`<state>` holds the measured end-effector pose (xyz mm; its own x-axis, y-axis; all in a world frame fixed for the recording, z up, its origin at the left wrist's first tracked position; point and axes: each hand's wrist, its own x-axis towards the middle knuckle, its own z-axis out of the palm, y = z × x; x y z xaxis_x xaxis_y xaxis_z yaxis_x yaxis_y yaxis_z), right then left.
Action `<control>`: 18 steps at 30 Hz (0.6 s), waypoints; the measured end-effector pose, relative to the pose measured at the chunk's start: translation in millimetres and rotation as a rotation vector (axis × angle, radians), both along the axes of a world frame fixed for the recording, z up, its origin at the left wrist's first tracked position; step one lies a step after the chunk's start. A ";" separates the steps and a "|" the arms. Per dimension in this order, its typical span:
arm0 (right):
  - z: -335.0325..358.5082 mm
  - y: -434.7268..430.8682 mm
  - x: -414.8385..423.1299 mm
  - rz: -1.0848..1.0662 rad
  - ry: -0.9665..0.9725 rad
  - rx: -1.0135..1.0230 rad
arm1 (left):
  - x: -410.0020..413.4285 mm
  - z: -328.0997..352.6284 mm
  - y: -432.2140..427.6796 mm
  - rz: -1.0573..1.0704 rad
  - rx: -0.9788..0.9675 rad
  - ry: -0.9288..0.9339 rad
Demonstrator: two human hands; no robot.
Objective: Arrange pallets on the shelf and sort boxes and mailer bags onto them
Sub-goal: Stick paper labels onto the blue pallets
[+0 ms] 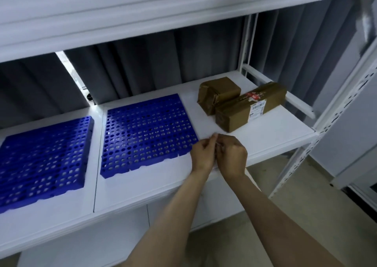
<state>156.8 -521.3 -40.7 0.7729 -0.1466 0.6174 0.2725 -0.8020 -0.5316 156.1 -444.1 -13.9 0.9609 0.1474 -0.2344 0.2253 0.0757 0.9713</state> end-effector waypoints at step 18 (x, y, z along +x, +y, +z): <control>18.6 153.7 -62.9 0.093 0.288 0.616 | -52.0 -10.5 178.5 -0.001 0.201 -0.066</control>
